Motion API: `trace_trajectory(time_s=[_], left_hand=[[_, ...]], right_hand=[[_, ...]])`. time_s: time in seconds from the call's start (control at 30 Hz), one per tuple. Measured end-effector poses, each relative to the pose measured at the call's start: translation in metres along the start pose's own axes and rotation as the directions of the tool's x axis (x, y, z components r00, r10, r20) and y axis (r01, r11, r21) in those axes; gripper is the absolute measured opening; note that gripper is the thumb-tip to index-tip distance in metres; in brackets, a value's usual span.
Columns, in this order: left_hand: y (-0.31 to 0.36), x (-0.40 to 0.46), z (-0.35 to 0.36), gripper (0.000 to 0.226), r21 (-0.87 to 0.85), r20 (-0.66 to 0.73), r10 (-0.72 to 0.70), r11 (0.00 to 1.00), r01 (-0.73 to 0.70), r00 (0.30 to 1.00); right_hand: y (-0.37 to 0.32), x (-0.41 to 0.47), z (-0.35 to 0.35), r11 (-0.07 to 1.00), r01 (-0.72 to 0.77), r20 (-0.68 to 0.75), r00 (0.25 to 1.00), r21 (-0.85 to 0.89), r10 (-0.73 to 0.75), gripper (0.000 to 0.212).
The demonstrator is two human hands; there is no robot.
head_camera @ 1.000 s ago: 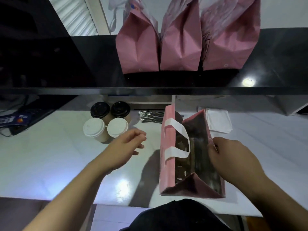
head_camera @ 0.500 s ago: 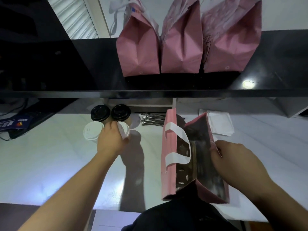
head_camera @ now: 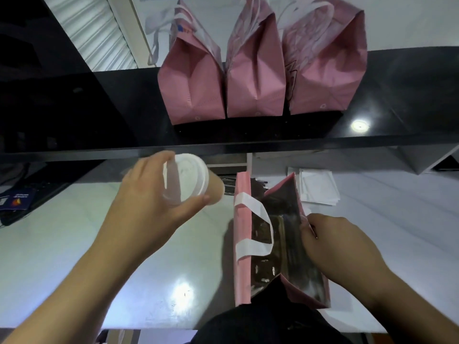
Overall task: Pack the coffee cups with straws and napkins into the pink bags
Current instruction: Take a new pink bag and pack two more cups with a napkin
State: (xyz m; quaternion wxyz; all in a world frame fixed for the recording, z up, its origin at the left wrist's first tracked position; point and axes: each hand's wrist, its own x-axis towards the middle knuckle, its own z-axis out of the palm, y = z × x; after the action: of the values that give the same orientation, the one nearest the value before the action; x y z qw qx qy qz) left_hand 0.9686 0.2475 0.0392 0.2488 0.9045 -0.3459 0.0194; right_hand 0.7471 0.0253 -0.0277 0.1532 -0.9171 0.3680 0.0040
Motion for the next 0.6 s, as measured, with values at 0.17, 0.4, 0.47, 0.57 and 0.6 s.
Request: trace_trajectory(time_s=[0.17, 0.4, 0.47, 0.57, 0.6], left_hand=[[0.076, 0.003, -0.008, 0.086, -0.261, 0.19, 0.169, 0.958, -0.116, 0.967], [0.106, 0.027, 0.049, 0.068, -0.146, 0.543, 0.261, 0.965, -0.216, 0.798], [0.106, 0.035, 0.057, 0.07, -0.096, 0.561, 0.268, 0.961, -0.26, 0.783], [0.106, 0.038, 0.068, 0.084, 0.01, 0.594, 0.286, 0.932, -0.363, 0.752], [0.106, 0.036, 0.072, 0.088, 0.042, 0.608, 0.298, 0.914, -0.404, 0.736]], right_hand=[[-0.005, 0.0, -0.006, 1.0, -0.022, 0.062, 0.998, 0.0, 0.022, 0.025], [0.008, -0.003, -0.015, 0.998, -0.023, 0.19, 0.981, -0.063, 0.035, 0.008], [0.014, -0.002, -0.014, 0.998, -0.056, 0.191, 0.98, -0.01, 0.057, 0.016], [0.02, -0.003, -0.013, 0.993, -0.085, 0.177, 0.982, 0.077, 0.07, 0.024], [0.02, -0.004, -0.012, 0.993, -0.08, 0.168, 0.984, 0.085, 0.065, 0.024]])
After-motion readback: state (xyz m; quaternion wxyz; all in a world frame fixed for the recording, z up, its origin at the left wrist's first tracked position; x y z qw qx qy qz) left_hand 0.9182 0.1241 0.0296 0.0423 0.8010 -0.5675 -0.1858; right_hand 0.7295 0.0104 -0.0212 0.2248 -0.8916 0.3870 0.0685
